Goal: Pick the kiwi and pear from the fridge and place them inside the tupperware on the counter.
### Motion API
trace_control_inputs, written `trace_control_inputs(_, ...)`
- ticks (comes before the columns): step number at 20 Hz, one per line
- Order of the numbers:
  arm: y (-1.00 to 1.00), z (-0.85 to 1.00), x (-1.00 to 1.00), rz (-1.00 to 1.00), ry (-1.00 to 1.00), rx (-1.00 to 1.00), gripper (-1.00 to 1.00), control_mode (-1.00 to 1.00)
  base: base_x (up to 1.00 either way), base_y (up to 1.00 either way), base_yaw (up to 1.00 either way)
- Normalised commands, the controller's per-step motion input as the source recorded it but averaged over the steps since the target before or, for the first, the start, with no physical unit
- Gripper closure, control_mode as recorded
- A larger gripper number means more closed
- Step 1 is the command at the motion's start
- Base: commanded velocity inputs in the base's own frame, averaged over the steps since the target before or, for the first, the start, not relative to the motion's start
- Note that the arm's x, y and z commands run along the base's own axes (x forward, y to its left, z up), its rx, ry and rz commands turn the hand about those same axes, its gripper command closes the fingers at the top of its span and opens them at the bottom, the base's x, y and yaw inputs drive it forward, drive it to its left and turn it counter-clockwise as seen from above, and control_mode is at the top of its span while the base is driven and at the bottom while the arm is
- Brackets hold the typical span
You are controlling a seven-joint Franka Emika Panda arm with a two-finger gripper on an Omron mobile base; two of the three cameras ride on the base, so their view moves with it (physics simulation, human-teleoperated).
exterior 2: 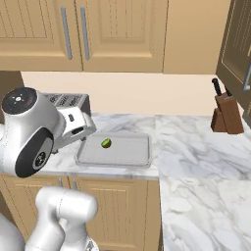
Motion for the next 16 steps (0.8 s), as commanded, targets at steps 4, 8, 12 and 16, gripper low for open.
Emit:
trace_control_inputs(4, 0.0, 0.0, 0.0, 0.0, 0.0, 0.0, -1.0, 1.0, -0.85, 0.04, 0.02)
trace_control_inputs(8, 0.0, 0.0, 0.0, 0.0, 0.0, 0.0, -1.0, 1.0, -0.62, 0.0, 0.37)
trace_control_inputs(12, 0.0, 0.0, 0.0, 0.0, 0.0, 0.0, -1.0, 1.0, -0.33, 0.11, 0.55)
trace_control_inputs(16, 0.0, 0.0, 0.0, 0.0, 0.0, 0.0, -1.0, 1.0, -0.01, 0.25, 0.65)
